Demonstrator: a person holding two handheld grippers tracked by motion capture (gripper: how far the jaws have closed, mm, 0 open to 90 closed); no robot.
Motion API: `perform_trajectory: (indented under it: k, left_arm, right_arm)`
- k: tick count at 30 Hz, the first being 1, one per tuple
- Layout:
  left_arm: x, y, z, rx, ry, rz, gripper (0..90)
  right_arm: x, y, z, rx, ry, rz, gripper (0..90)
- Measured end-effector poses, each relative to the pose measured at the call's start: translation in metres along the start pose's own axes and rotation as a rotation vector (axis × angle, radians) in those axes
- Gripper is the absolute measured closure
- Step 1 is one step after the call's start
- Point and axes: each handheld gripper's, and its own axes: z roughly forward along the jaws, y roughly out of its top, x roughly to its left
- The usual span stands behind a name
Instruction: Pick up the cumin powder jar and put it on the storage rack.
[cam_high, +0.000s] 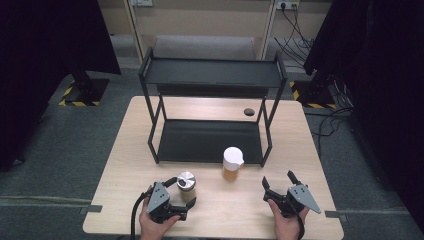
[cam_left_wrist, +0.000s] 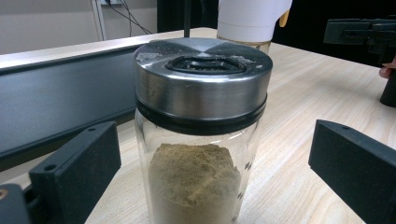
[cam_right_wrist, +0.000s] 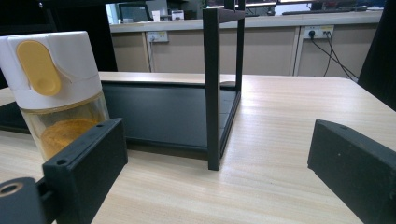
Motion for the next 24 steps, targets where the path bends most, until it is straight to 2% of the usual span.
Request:
perform_trajectory:
  k: [13, 24]
  left_arm:
    - [-0.0017, 0.0001, 0.0003, 0.0, 0.008, -0.002, 1.5]
    - [-0.0018, 0.002, 0.006, 0.003, 0.022, -0.027, 1.6]
  right_arm:
    - [0.0008, -0.0012, -0.0006, -0.006, -0.001, -0.007, 5.0]
    - [0.0001, -0.0012, -0.0006, -0.007, 0.0, -0.001, 4.9]
